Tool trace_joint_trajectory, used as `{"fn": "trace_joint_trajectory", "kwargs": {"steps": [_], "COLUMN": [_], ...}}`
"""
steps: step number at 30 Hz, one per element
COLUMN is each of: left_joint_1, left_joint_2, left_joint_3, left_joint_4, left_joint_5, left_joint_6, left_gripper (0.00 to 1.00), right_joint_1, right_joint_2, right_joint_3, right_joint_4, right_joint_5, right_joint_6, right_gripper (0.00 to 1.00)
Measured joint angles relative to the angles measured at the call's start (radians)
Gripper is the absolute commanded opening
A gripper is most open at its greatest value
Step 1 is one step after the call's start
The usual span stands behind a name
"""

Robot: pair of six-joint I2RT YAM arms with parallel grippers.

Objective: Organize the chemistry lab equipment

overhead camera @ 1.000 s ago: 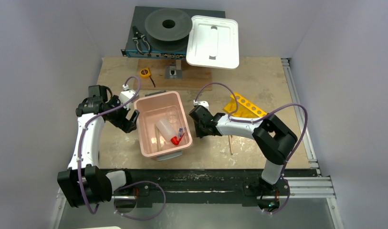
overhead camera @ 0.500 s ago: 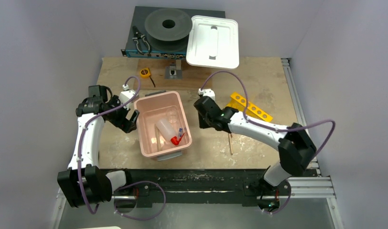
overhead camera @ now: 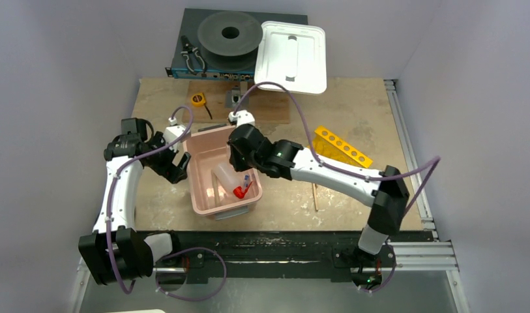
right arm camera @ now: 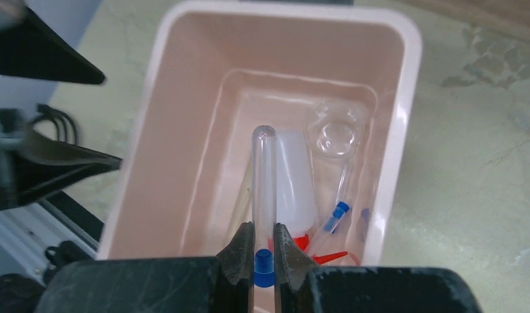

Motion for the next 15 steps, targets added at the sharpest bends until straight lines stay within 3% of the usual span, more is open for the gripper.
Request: {"fn": "trace_joint_trajectory", "kwargs": {"steps": [4, 6, 8, 15], "left_joint_1": [0.000, 0.000, 0.000, 0.000], "left_joint_2": [-0.006, -0.006, -0.007, -0.008], "left_joint_3": [0.000, 0.000, 0.000, 0.000], "left_joint_4": [-0.008, -0.014, -0.016, -0.021], "left_joint_5": [0.005, 0.006, 0.011, 0.023], "left_joint_6": [0.004, 0.004, 0.004, 0.004], "left_gripper": [0.92, 0.92, 0.92, 0.92], "right_joint_1": [0.005, 0.003, 0.001, -0.053], "right_joint_2": [0.122, 0.158, 0.168, 0.034], "right_joint_3": [0.000, -0.001, -0.001, -0.043], "right_joint_4": [-0.023, -0.039, -0.051, -0.070], "right_joint_5": [-0.014, -0.024, -0.026, -0.023], "right_joint_6": [0.001, -0.002, -0.003, -0.020], "right_gripper": [0.08, 0.28, 0.39, 0.46]}}
